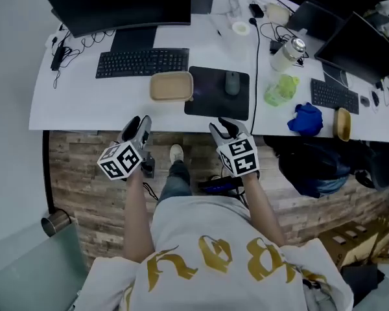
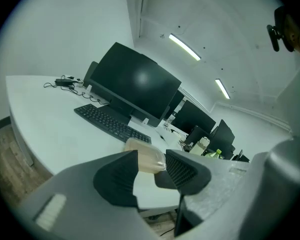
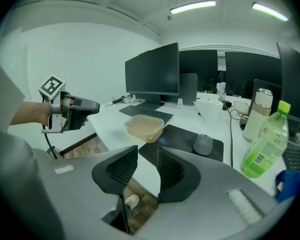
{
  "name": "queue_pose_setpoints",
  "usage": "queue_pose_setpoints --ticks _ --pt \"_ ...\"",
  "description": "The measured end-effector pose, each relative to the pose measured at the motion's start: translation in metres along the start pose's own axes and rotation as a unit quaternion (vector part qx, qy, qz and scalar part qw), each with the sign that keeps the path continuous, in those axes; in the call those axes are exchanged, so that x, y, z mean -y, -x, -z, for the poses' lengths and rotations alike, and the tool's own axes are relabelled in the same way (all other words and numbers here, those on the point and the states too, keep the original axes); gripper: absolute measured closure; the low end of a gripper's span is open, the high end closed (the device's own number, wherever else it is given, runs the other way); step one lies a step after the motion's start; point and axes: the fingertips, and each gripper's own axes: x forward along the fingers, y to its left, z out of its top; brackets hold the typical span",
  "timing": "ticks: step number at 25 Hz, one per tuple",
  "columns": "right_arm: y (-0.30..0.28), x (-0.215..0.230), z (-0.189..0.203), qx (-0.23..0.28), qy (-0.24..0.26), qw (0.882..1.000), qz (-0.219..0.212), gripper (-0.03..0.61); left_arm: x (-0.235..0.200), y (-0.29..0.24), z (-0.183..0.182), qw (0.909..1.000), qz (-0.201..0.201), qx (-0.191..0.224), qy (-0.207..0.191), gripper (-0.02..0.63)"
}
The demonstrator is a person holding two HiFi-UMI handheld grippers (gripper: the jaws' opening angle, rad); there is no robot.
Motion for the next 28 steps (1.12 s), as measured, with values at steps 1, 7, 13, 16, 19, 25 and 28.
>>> queue_pose_setpoints --ticks 1,7,13,16,19,25,28 --pt "-0.008 -0.001 -0.002 -0.007 0.004 1.000 0.004 0.430 -0.007 -0.014 -0.005 0.9999 0.011 -0.012 0.000 0.443" --pt "-0.060 -0.004 -0.016 -0.056 0.033 0.997 0.033 0.413 -0.039 -0.086 -0.035 0.9956 0.068 -0.064 -0.006 0.443" --pt "-0.088 0.001 -0.017 -0.088 0.050 0.993 0.055 0.413 -0.056 -0.132 -0.038 0.9899 0.107 -0.092 0.012 0.443" --pt "-0.094 0.004 -0.019 -0.097 0.050 0.992 0.059 0.414 -0.062 -0.144 -0.034 0.9883 0.112 -0.099 0.027 0.443" --pt "-0.097 0.009 -0.022 -0.103 0.052 0.991 0.067 0.419 -0.067 -0.156 -0.036 0.9882 0.113 -0.100 0.027 0.448" --pt "-0.106 0.010 -0.018 -0.114 0.057 0.990 0.059 0.414 -0.068 -0.173 -0.035 0.9855 0.120 -0.115 0.032 0.448" --pt "-0.115 0.008 -0.010 -0.124 0.065 0.989 0.048 0.410 -0.068 -0.180 -0.029 0.9834 0.124 -0.126 0.042 0.448"
